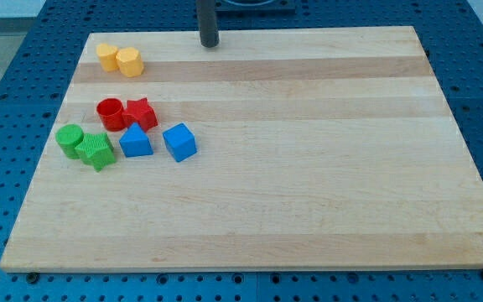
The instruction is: Nudge the red circle and red star left a bit
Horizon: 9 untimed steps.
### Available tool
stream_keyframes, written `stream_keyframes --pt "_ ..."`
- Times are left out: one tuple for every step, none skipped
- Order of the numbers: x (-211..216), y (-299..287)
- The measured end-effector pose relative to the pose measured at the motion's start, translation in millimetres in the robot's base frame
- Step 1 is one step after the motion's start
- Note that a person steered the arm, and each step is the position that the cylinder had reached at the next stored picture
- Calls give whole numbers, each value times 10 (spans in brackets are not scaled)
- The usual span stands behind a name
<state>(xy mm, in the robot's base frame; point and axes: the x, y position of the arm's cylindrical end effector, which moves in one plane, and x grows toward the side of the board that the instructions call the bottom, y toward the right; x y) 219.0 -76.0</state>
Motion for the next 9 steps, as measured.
stream_keyframes --pt "5 0" --pt "52 0" --pt "46 -9" --pt "46 -9" --pt "132 89" --pt "460 190" --pt "958 103" --pt "1381 -519" --pt "1860 -698"
